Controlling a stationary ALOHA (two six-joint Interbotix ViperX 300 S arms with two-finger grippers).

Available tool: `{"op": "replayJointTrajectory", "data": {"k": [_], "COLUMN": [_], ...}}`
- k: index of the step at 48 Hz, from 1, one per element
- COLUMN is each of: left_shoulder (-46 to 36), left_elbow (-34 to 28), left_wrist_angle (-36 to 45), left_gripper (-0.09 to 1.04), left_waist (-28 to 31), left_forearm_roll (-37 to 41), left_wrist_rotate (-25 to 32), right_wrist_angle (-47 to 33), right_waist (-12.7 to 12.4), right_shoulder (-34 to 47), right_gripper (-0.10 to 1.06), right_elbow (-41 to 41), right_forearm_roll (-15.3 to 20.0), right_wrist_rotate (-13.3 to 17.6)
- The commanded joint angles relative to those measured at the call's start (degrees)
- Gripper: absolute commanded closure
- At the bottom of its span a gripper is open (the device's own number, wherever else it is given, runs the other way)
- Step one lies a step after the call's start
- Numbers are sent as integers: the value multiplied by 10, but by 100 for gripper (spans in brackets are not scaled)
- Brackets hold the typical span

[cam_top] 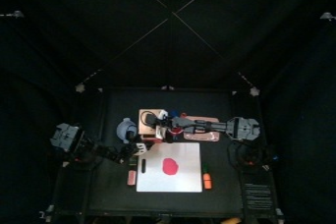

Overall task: Get the cutter from the drawer then cut the dough then place the extra dough in the bowl
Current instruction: Open the drawer

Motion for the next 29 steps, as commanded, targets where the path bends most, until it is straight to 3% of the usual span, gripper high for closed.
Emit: {"op": "replayJointTrajectory", "data": {"k": [1,29], "left_shoulder": [-10,-12], "left_elbow": [-5,-2], "left_wrist_angle": [4,4], "left_gripper": [35,35], "left_waist": [-13,-37], "left_forearm_roll": [1,-4], "left_wrist_rotate": [2,1], "right_wrist_angle": [10,10], "right_waist": [-2,-3], "right_shoulder": [11,13], "right_gripper": [92,92], "right_elbow": [5,5], "right_forearm_roll": [2,1], "right_wrist_rotate": [2,2]}}
